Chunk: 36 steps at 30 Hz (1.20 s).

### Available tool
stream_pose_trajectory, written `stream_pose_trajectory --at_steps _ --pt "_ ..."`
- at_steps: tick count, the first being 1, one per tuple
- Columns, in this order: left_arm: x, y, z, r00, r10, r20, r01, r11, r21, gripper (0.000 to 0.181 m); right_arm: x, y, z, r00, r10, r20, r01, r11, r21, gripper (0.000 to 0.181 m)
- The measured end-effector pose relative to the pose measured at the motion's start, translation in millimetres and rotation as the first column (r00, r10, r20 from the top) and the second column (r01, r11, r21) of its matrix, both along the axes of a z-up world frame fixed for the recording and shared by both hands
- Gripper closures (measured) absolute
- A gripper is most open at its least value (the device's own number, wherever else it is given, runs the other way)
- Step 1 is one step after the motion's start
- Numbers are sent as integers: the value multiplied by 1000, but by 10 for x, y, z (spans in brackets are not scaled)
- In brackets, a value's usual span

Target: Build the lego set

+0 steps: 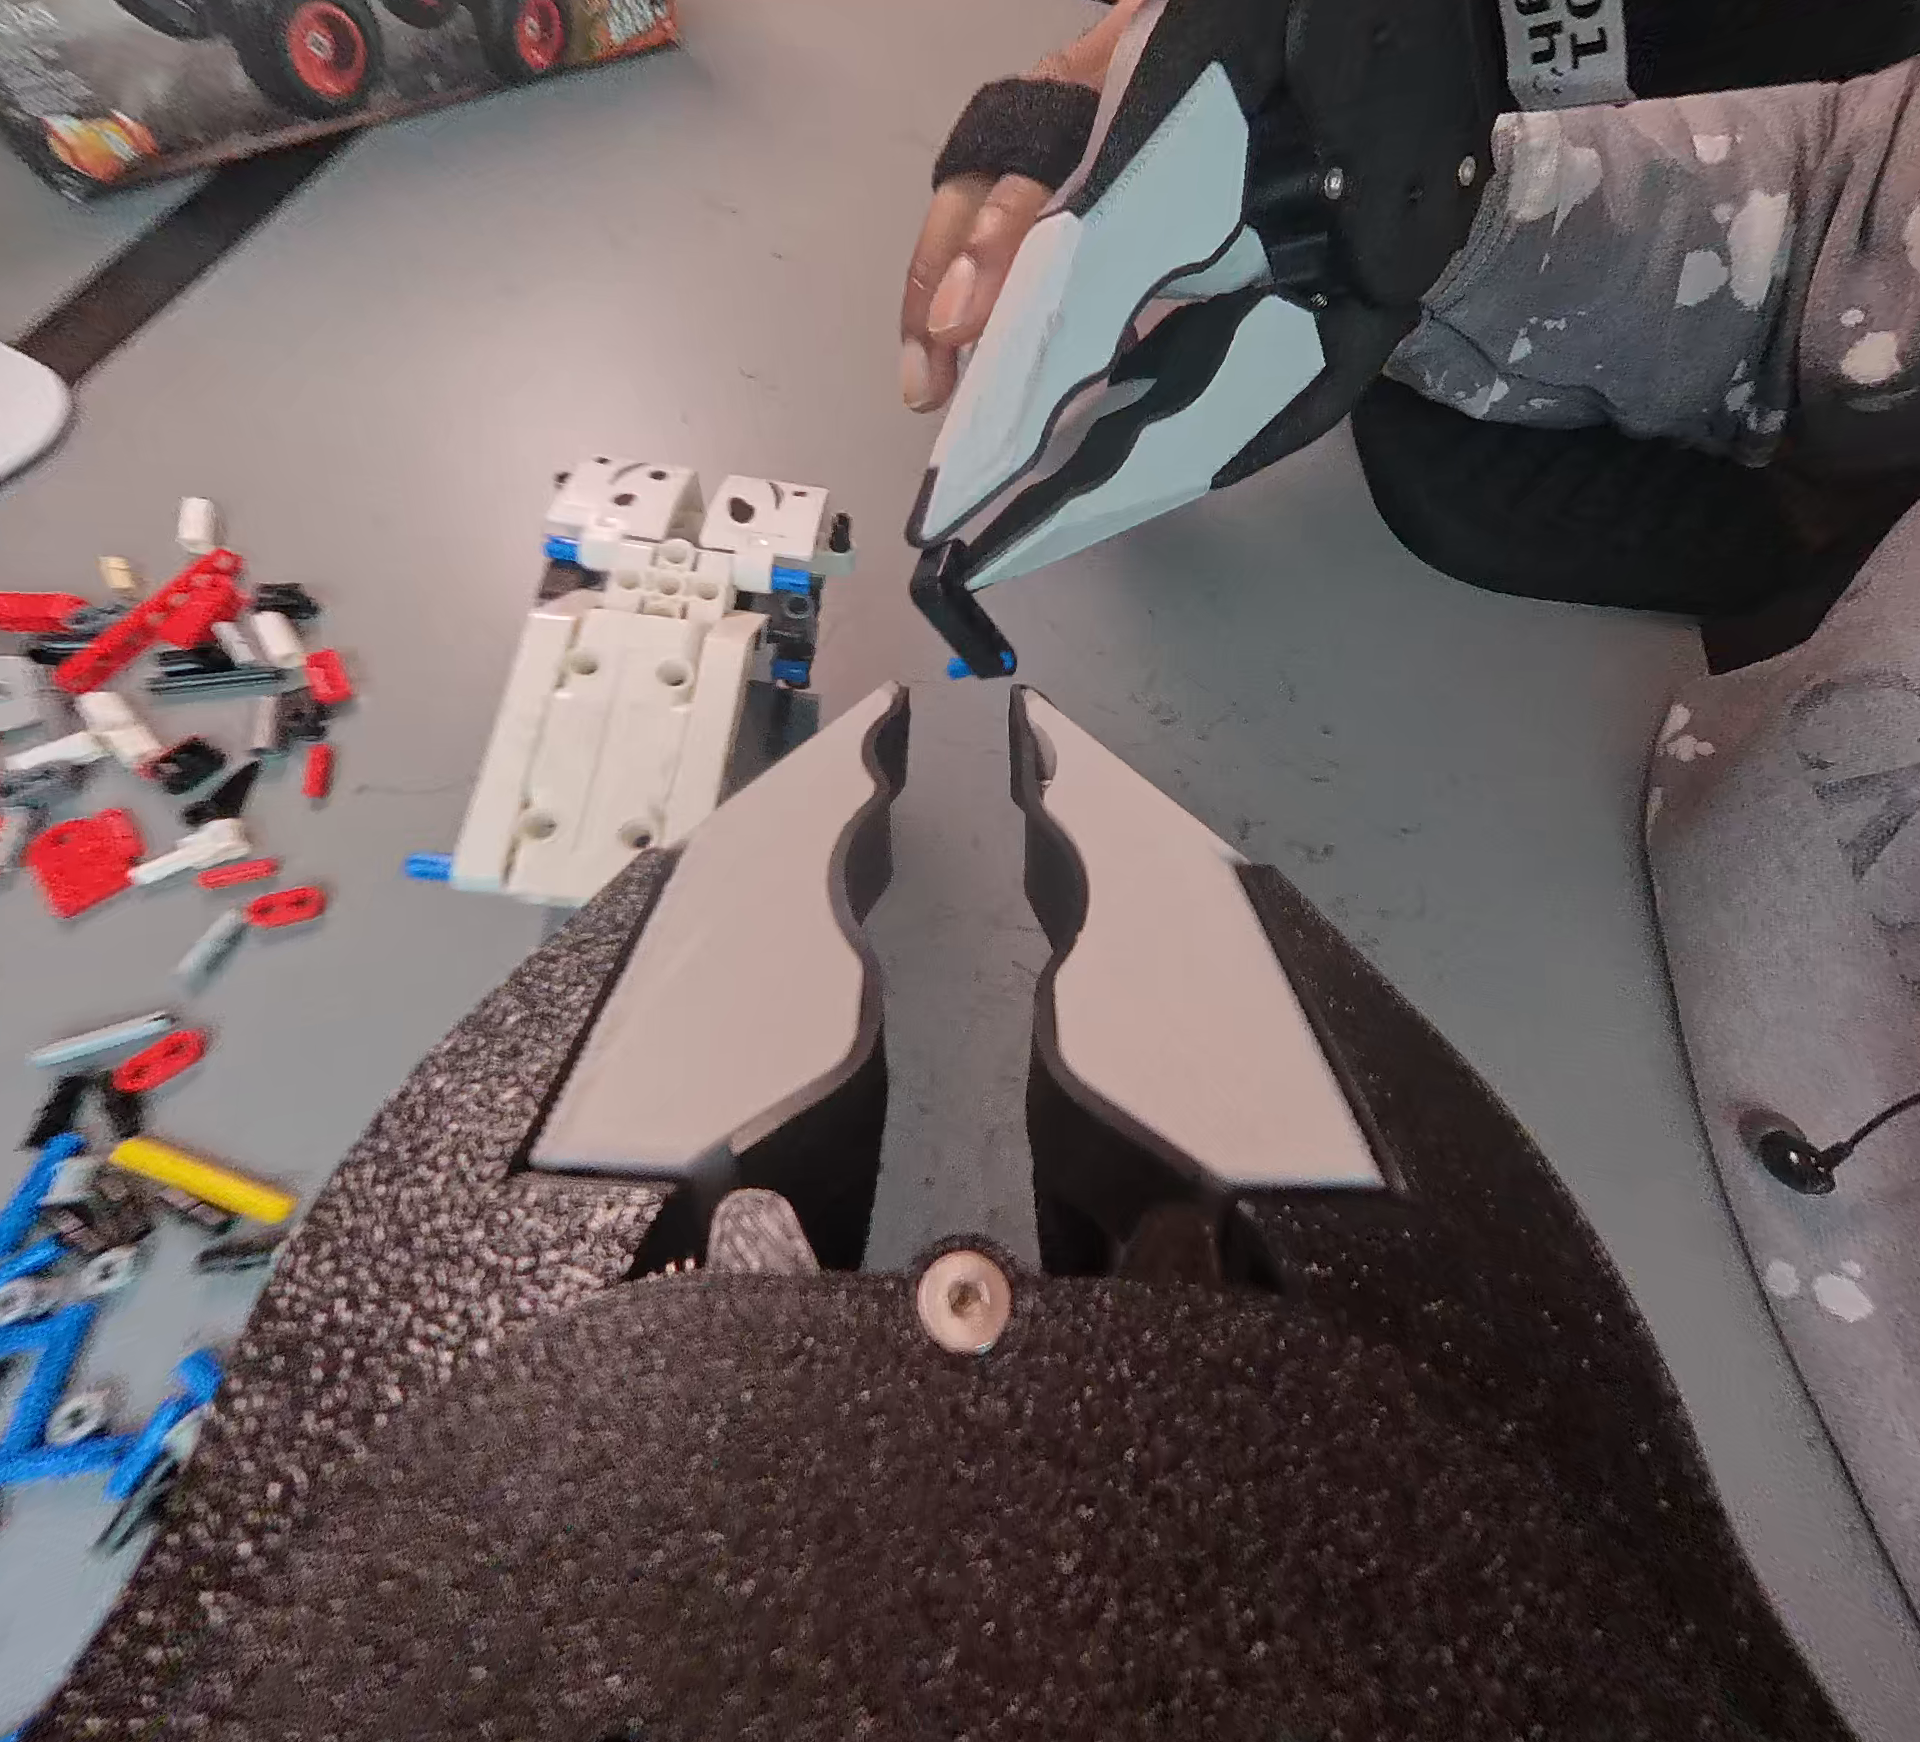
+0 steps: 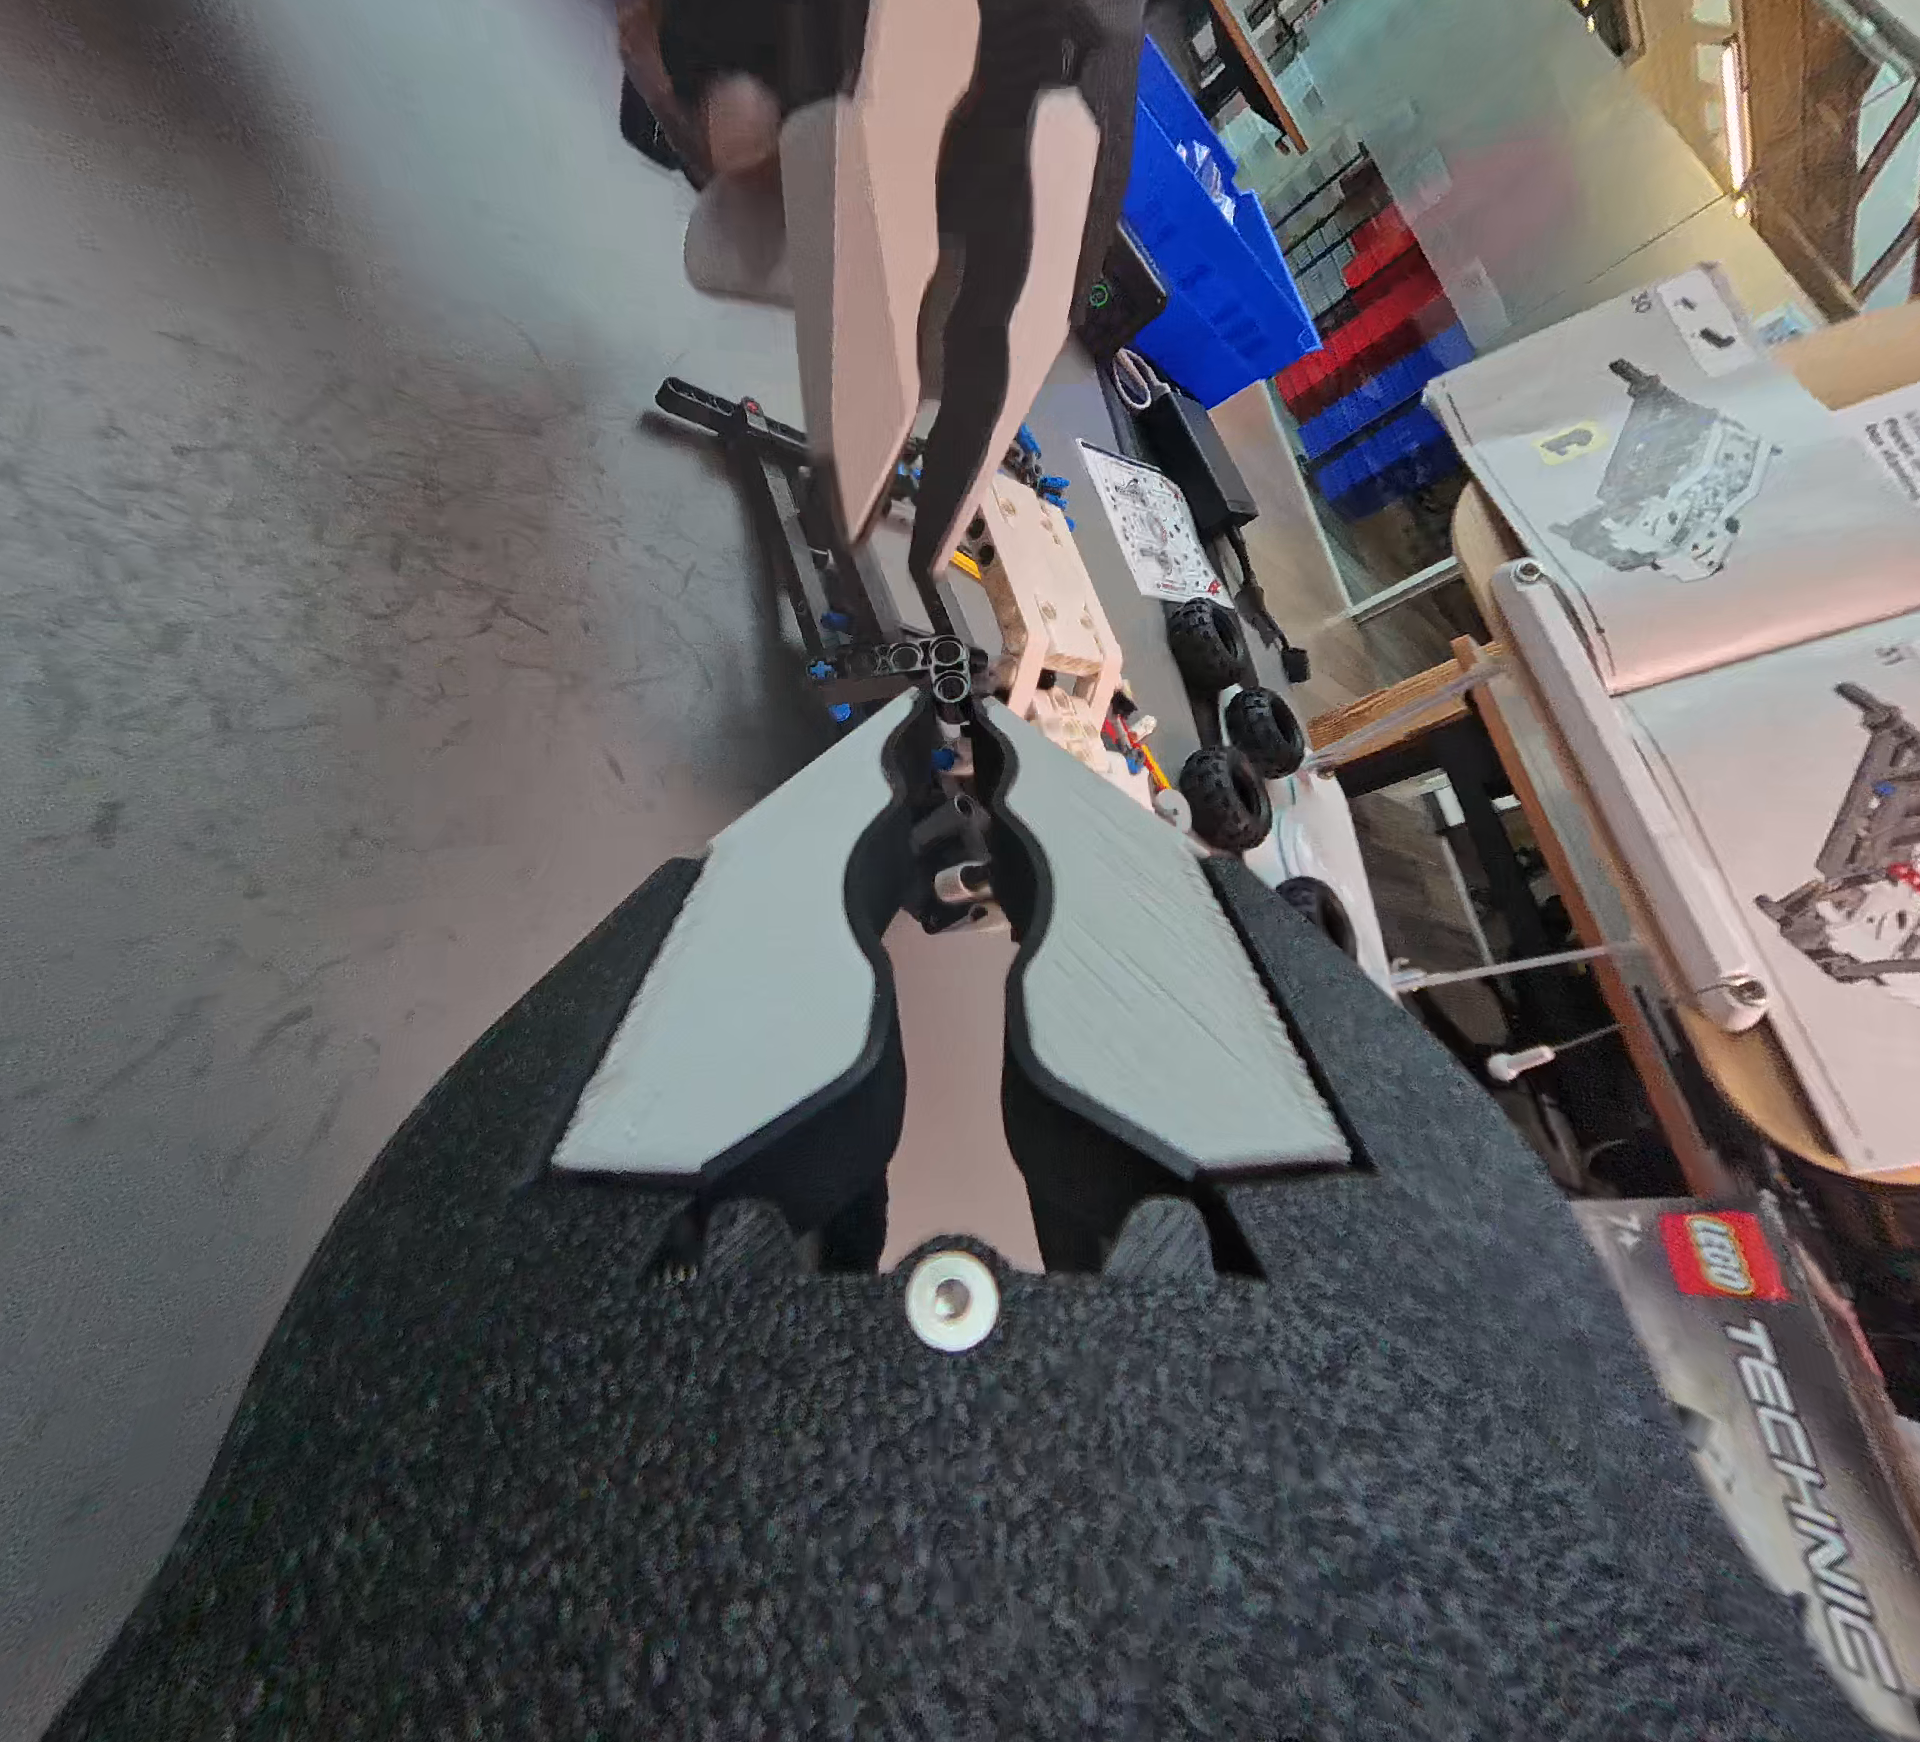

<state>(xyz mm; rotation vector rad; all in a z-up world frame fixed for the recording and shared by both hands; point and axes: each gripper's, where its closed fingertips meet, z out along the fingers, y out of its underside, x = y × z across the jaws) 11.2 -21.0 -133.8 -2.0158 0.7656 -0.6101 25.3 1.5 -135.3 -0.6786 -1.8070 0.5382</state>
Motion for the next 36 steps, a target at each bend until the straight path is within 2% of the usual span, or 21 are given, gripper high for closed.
stream_pose_trajectory --at_steps 2,4,7,11,13,15,17,19,21,22,24,26,27,28,30,32,34,36 --pt "-279 -26 149 997 77 -30 -75 995 68 159 123 57 -101 995 9 95 -1 997 -79 175" --pt "-615 -55 123 980 171 -99 -162 982 94 155 310 19 -333 963 60 263 0 975 -221 175" --pt "-905 -123 -252 956 194 -218 -197 980 8 132 482 -78 -658 894 119 431 32 945 -326 175" --pt "-844 -98 -585 956 141 -259 -160 986 -54 123 538 -202 -905 808 160 567 73 928 -366 174" --pt "-870 -48 -653 939 146 -313 -166 985 -38 122 515 -174 -888 813 143 565 87 929 -360 173" --pt "-900 -21 -692 930 146 -338 -169 985 -38 119 533 -100 -816 824 133 551 98 924 -369 159" --pt "-912 2 -742 933 138 -333 -166 984 -58 117 439 126 -542 894 74 442 120 911 -394 152" --pt "-897 27 -833 933 110 -341 -152 983 -99 114 251 479 -267 952 -50 303 160 923 -350 130" --pt "-847 51 -898 927 67 -369 -119 986 -120 121 44 648 -195 970 -99 221 147 966 -212 103" --pt "-814 55 -913 928 44 -369 -101 986 -136 127 -63 629 -223 975 -87 207 116 984 -133 95" --pt "-786 90 -898 940 34 -339 -90 985 -150 138 -247 506 -365 970 -53 238 57 998 -10 89" --pt "-791 85 -889 947 20 -319 -79 981 -175 139 -354 539 -484 963 -80 259 41 988 150 94" --pt "-790 66 -886 951 6 -309 -69 979 -194 139 -368 551 -459 963 -74 260 35 988 151 101" --pt "-748 34 -865 961 -20 -274 -41 976 -214 139 -364 544 -402 963 -55 265 26 994 110 108" --pt "-627 -68 -803 986 -61 -157 12 956 -295 139 -288 496 -392 939 -21 343 23 1000 -1 109" --pt "-442 -280 -696 992 -130 8 122 907 -403 140 -153 352 -361 903 42 429 28 987 -155 109" --pt "-208 -535 -557 963 -168 211 254 825 -505 140 52 129 -316 828 145 541 67 933 -353 109" --pt "-40 -740 -490 931 -194 310 340 774 -534 139 234 -48 -333 735 224 640 154 864 -480 109"
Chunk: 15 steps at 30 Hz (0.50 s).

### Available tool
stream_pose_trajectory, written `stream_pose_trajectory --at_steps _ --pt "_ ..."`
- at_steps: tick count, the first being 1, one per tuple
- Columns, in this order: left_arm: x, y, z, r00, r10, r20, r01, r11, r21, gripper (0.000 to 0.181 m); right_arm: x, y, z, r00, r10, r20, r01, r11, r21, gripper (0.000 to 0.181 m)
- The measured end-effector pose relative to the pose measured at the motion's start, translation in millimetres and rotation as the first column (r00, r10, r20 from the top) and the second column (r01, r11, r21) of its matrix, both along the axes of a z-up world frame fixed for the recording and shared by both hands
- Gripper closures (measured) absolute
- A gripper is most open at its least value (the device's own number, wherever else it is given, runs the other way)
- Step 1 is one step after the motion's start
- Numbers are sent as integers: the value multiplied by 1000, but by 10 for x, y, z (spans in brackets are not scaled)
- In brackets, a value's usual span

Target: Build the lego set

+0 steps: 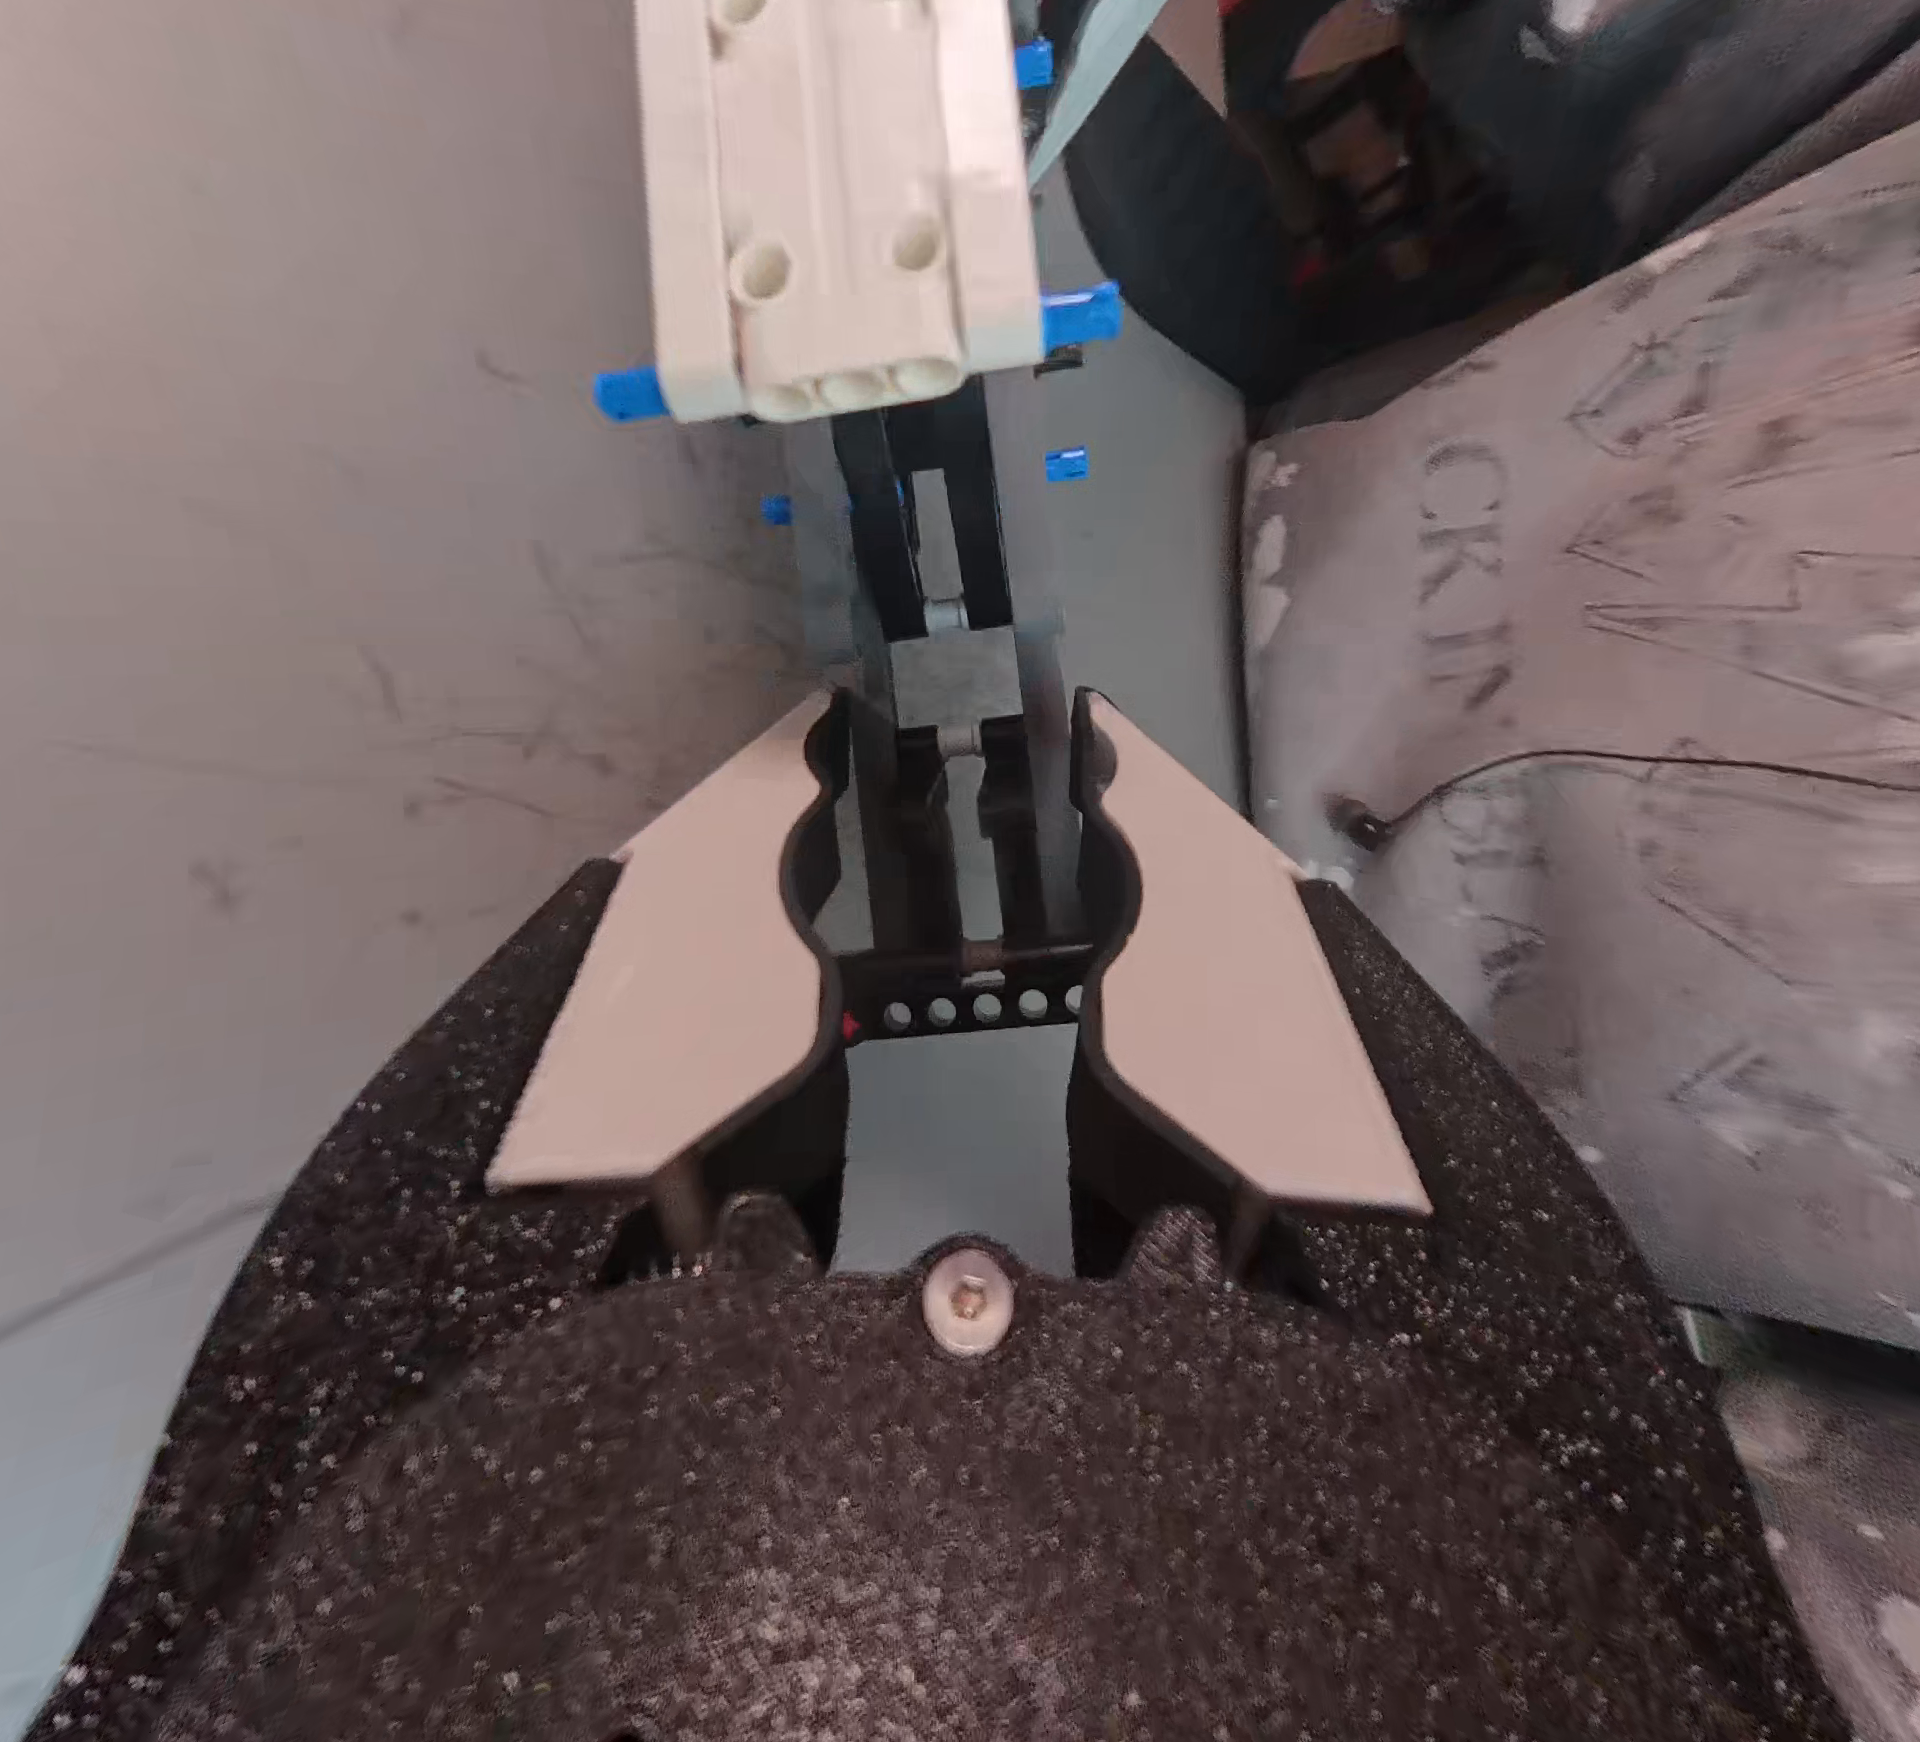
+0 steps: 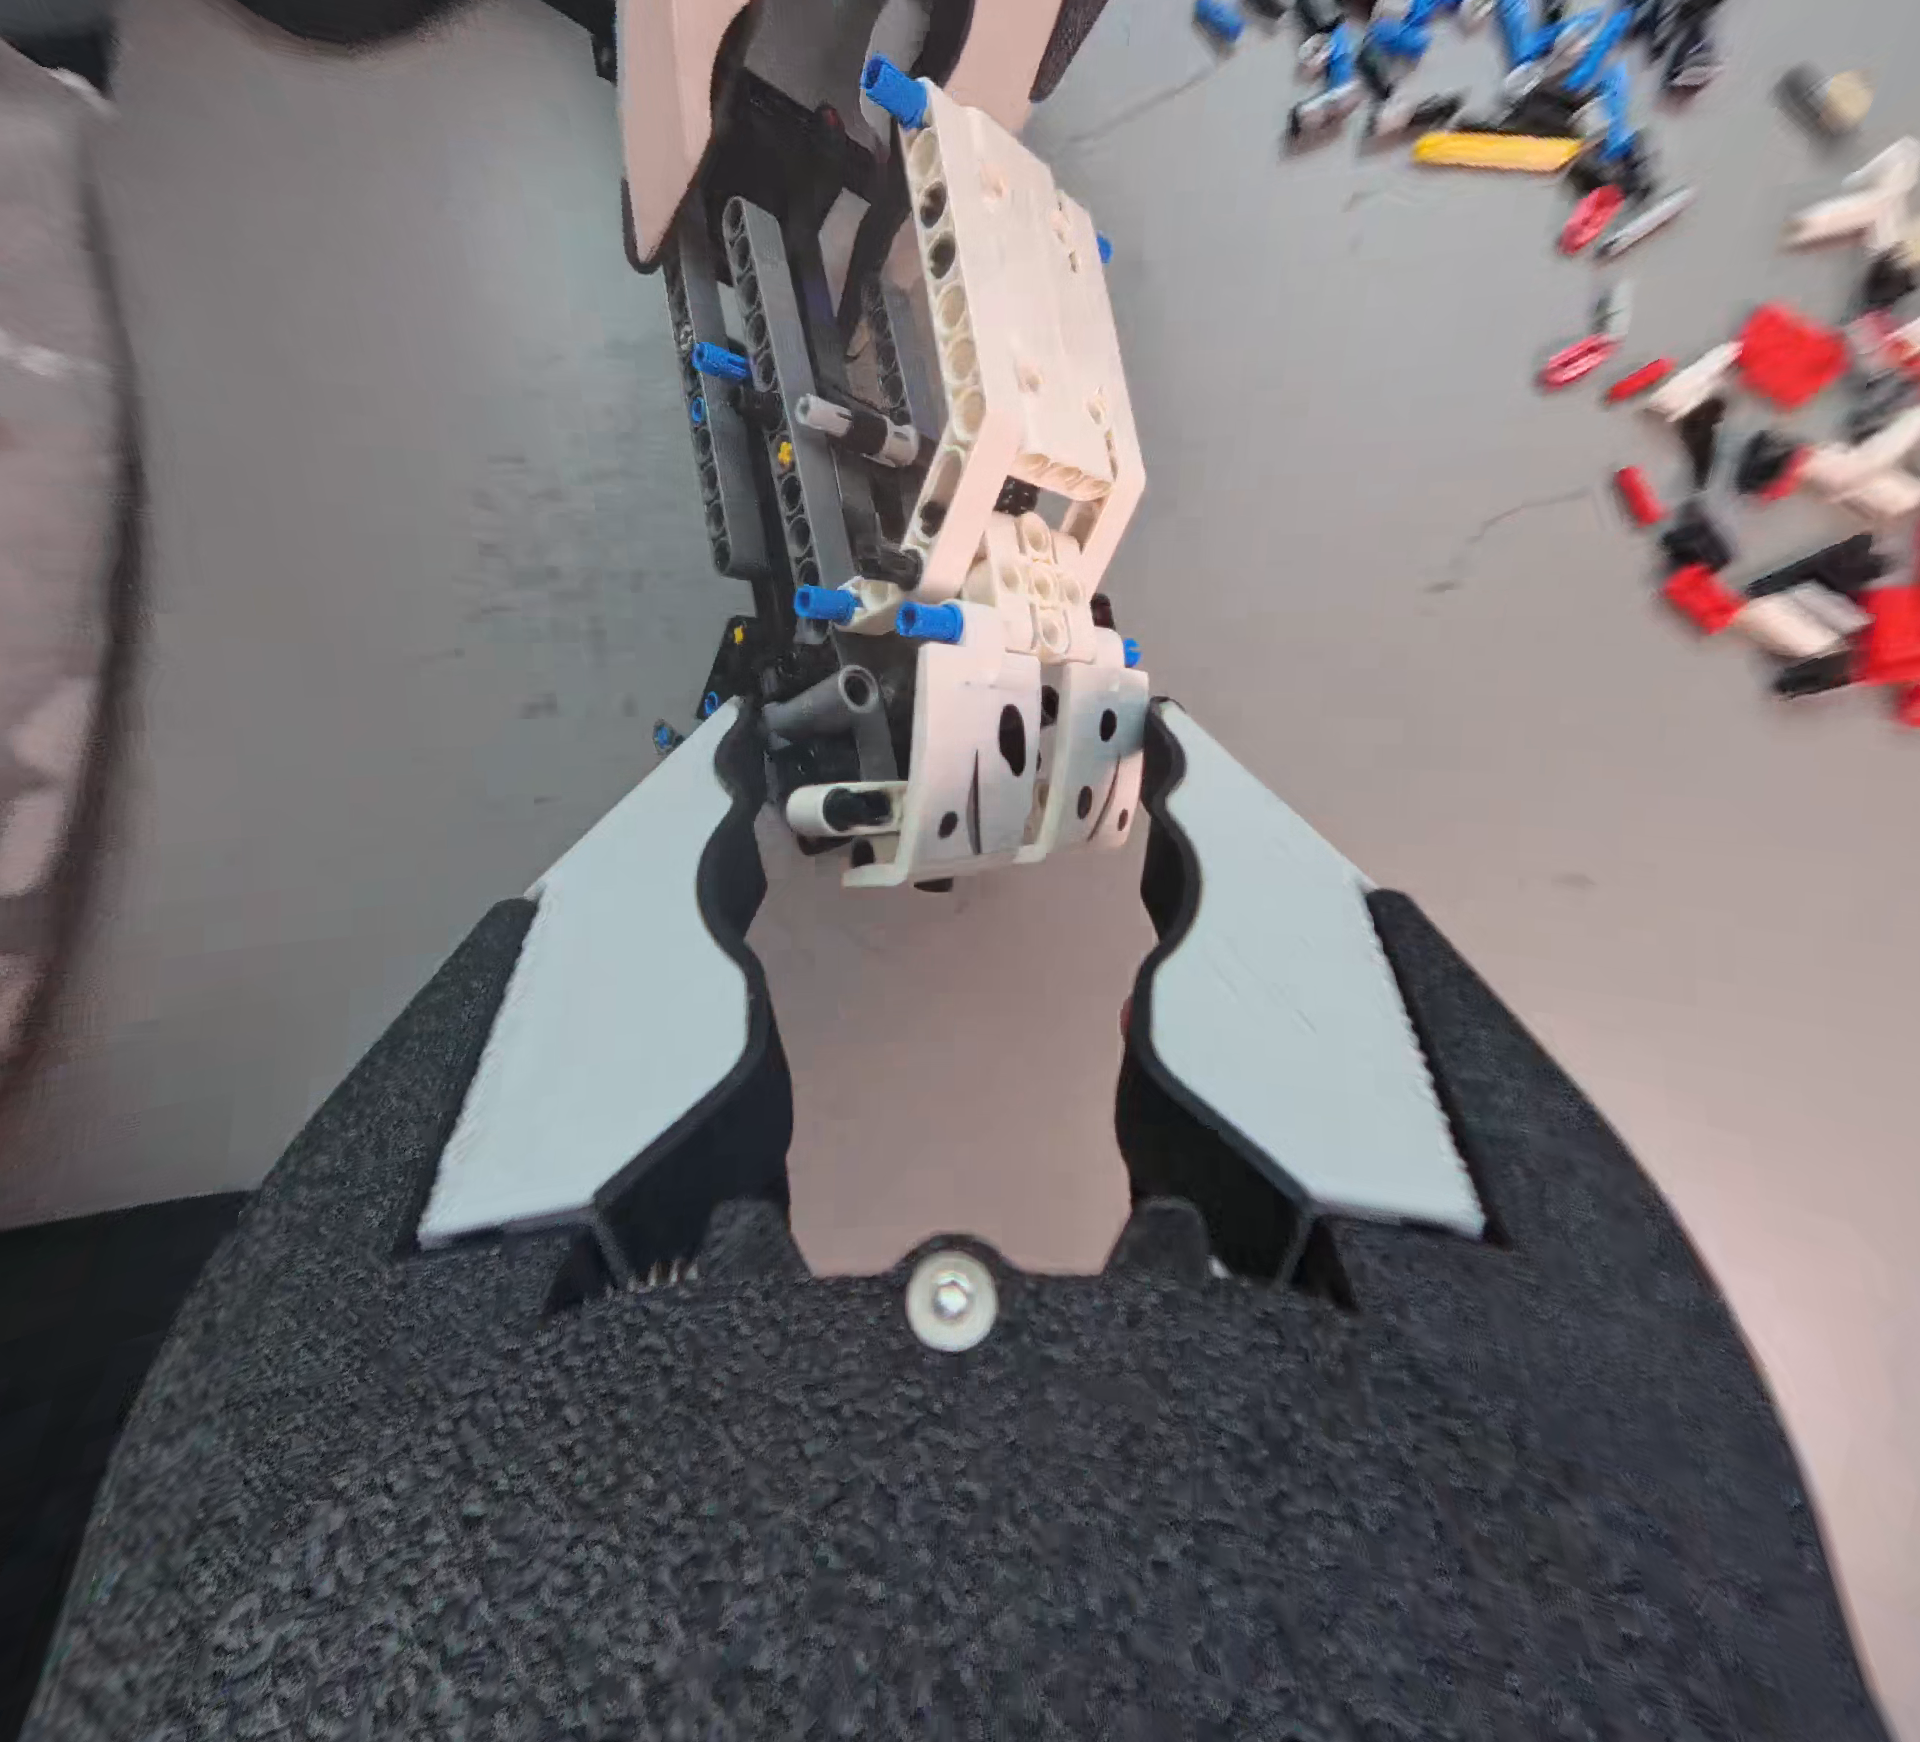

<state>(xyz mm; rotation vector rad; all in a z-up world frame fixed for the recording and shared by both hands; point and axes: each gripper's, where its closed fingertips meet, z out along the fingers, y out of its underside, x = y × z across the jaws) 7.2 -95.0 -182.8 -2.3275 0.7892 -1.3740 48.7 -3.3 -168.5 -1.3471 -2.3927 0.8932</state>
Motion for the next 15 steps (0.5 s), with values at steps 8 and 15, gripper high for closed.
stream_pose_trajectory --at_steps 8,15 --pt "-217 -334 214 996 60 -64 -52 991 127 126 128 -589 -92 959 -56 279 148 935 -322 109" --pt "40 -361 344 971 141 -195 -53 916 397 93 250 -910 -287 922 -22 387 135 954 -268 109"
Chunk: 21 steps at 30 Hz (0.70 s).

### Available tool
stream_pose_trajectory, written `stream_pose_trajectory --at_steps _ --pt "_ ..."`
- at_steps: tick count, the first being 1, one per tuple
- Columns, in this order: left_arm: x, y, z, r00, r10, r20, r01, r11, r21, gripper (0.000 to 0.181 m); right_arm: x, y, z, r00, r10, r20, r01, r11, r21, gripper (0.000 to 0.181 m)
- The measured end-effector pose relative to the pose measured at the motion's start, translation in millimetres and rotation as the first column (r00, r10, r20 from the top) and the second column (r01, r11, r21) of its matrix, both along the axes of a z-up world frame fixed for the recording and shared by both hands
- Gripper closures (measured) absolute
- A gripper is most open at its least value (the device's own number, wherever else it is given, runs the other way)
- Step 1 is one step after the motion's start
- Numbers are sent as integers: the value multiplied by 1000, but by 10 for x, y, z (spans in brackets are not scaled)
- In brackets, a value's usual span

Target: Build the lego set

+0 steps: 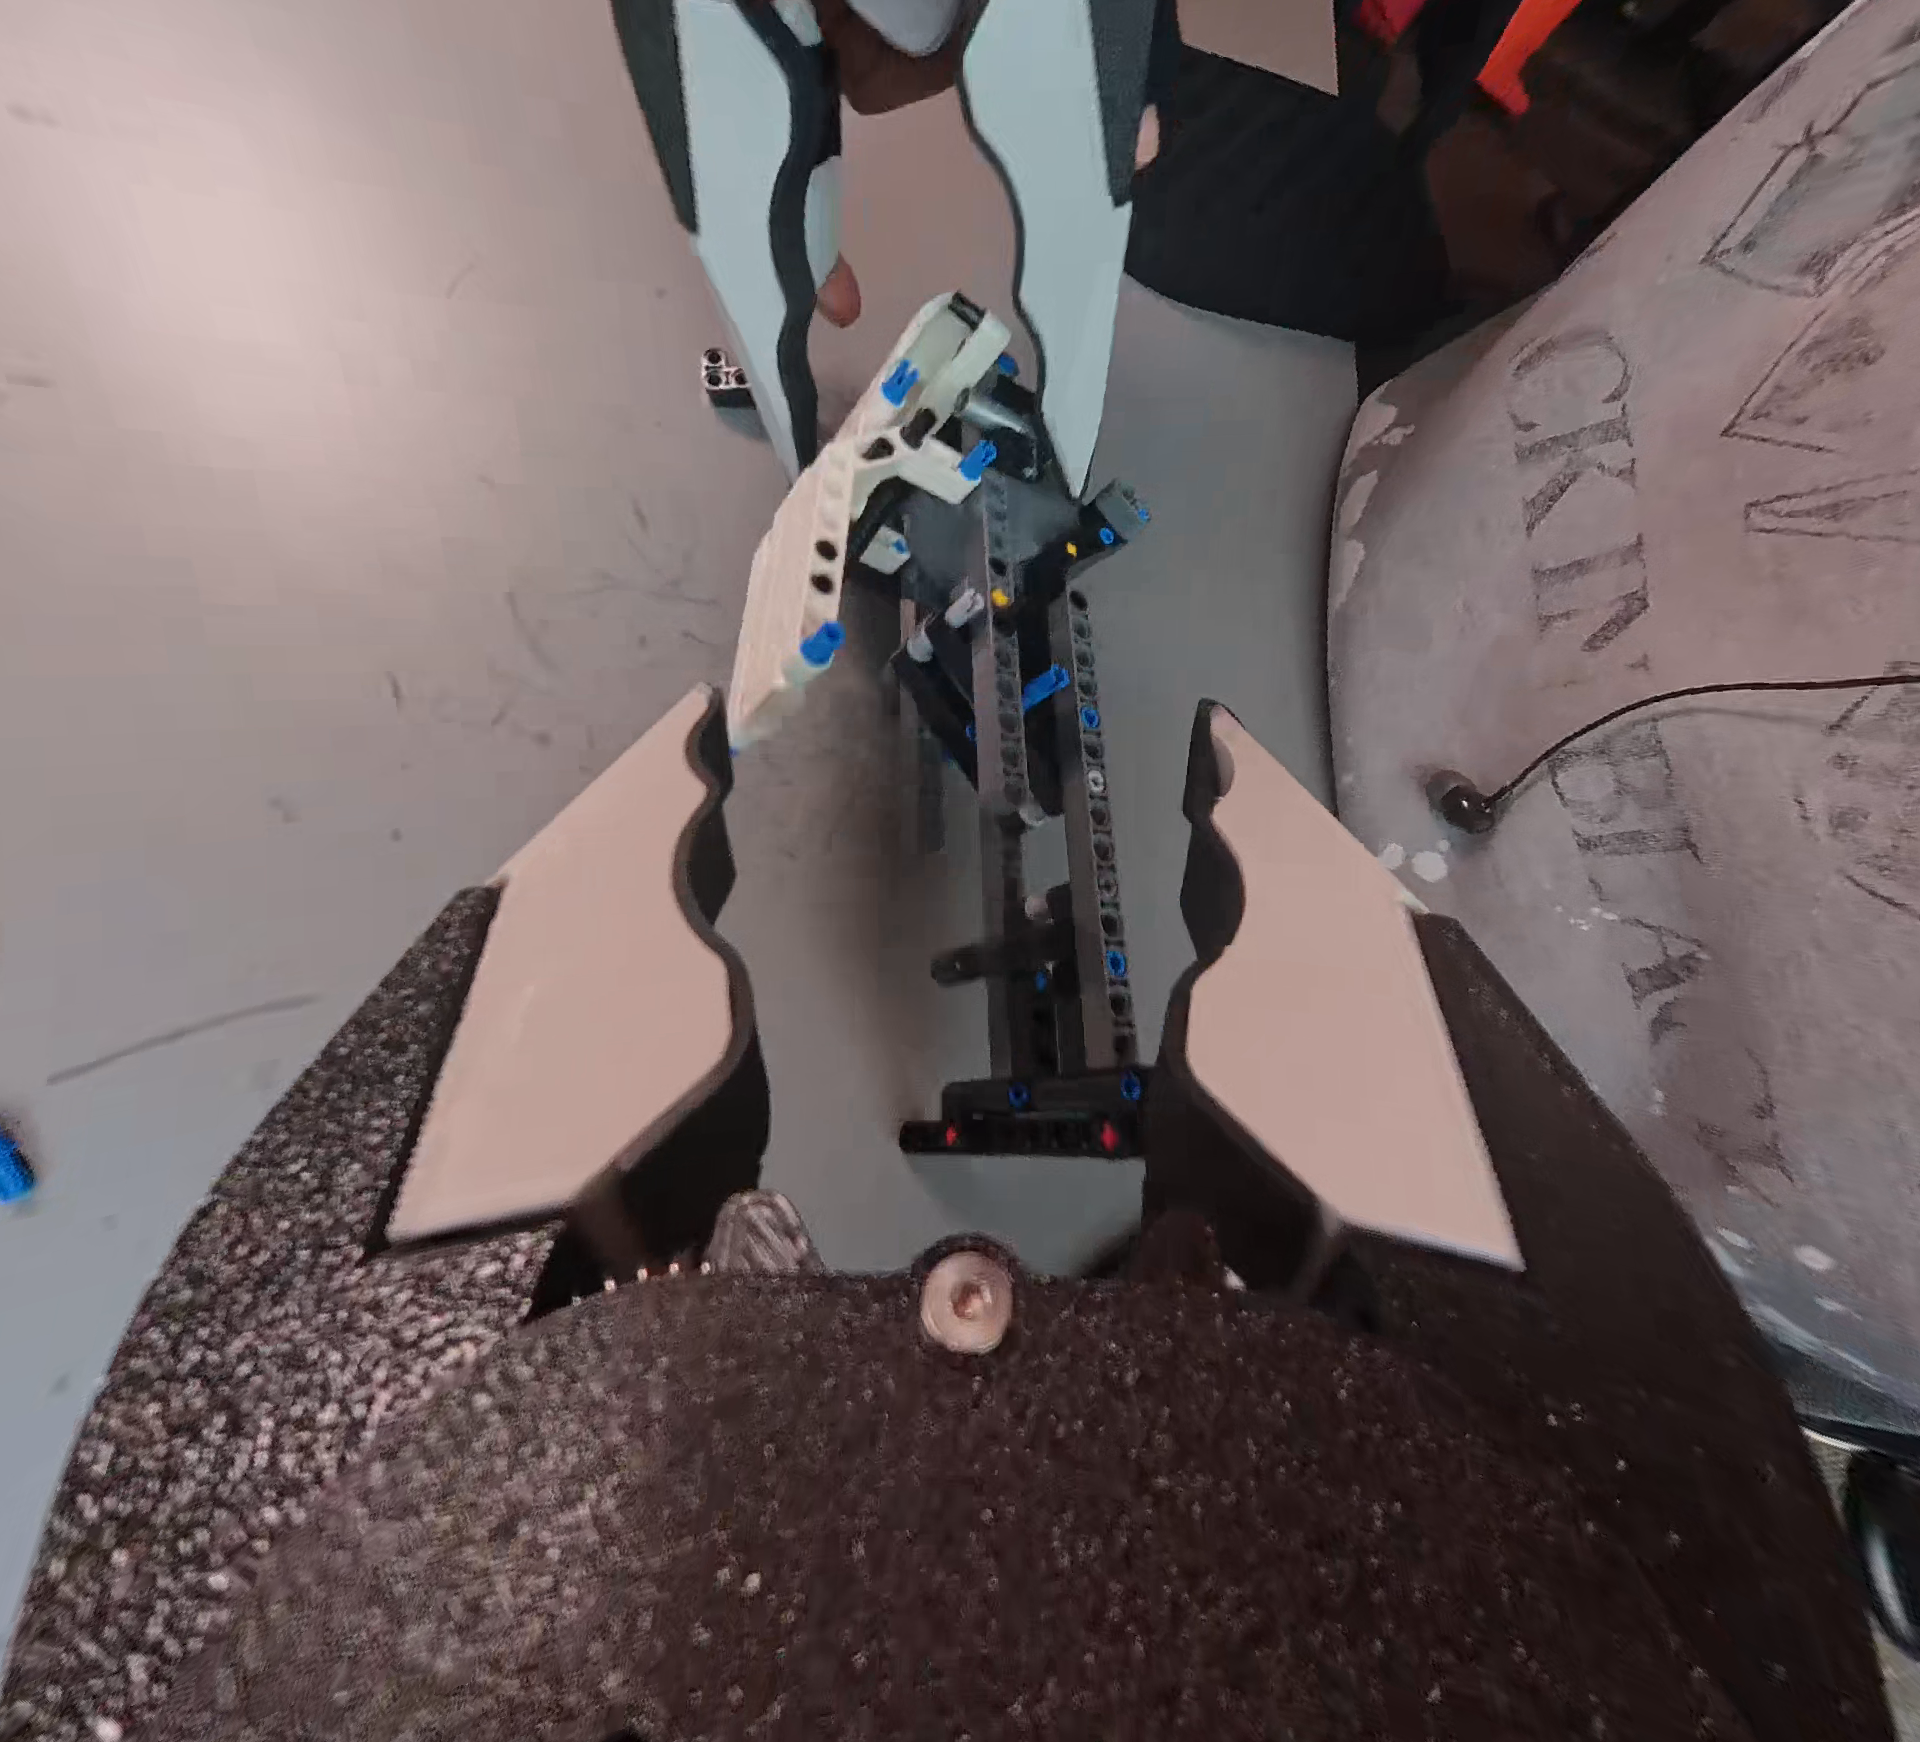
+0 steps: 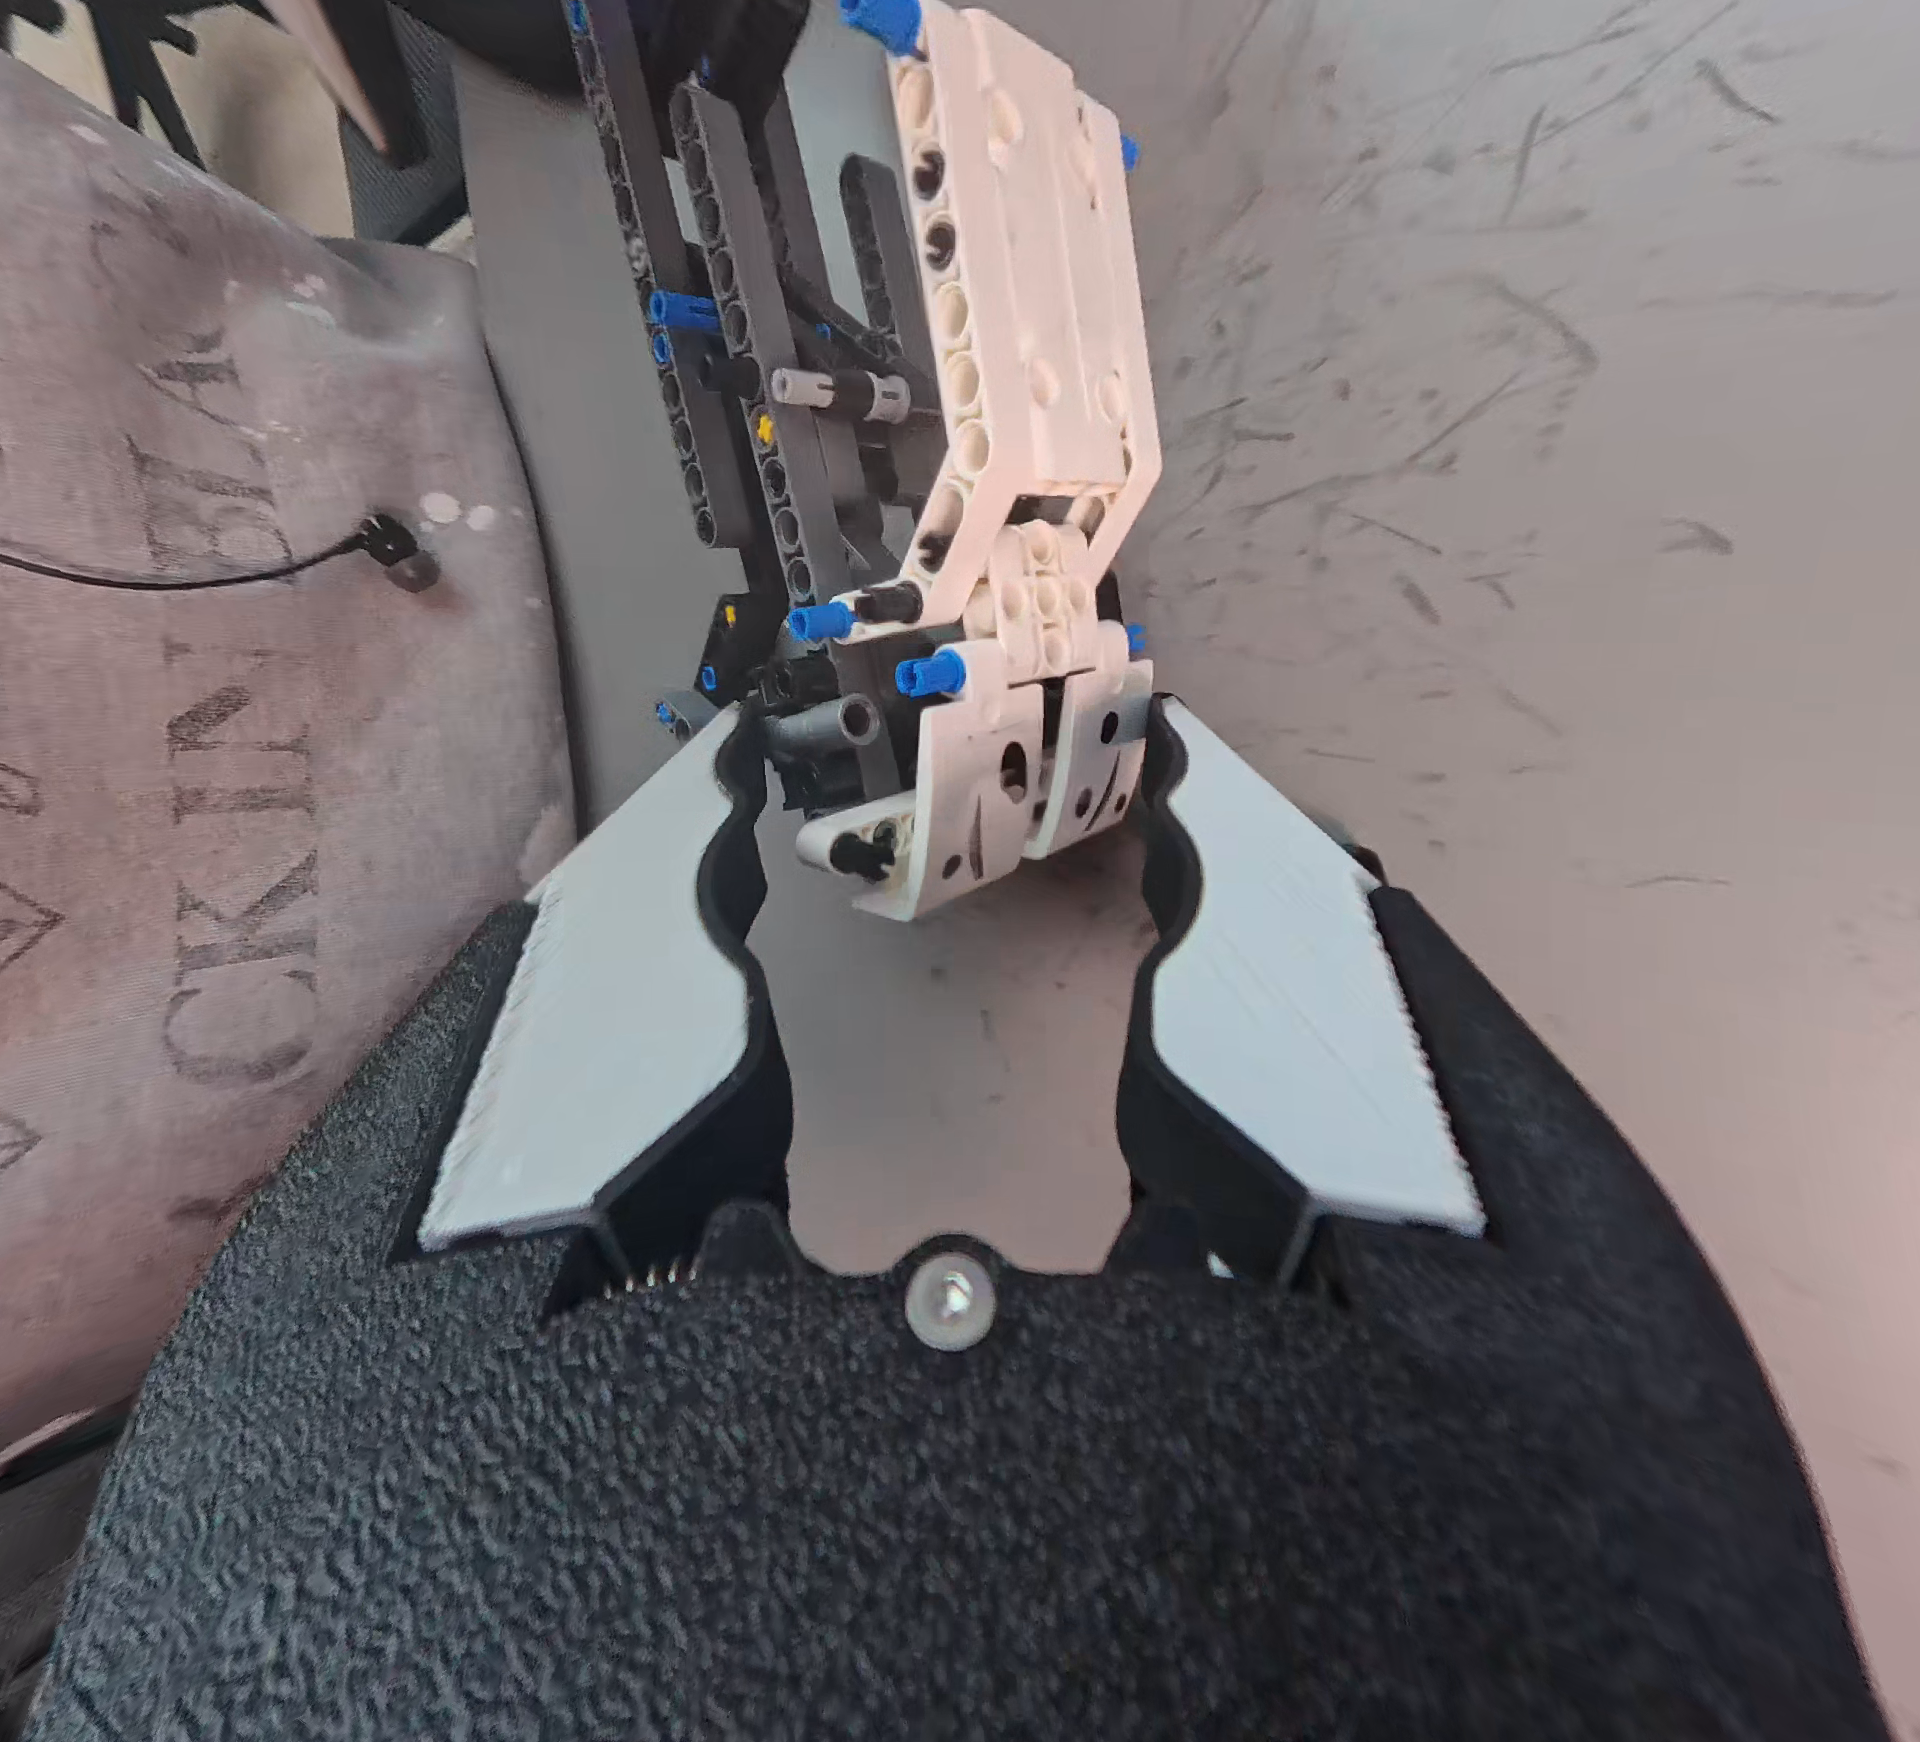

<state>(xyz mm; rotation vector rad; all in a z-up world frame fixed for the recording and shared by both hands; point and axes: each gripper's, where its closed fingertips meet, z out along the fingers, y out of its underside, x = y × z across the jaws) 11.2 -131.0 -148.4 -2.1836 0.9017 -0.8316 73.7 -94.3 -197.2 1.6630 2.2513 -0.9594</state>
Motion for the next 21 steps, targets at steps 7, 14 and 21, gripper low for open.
stream_pose_trajectory --at_steps 7,14,21 --pt "322 88 -324 990 -102 -95 100 995 -24 87 7 209 147 991 -30 -134 40 997 67 110" --pt "293 126 -232 994 -107 7 107 994 -25 91 198 688 67 923 120 -365 29 926 377 121" --pt "116 316 180 988 -9 152 2 999 45 106 50 679 -248 950 94 -299 -7 960 280 133"
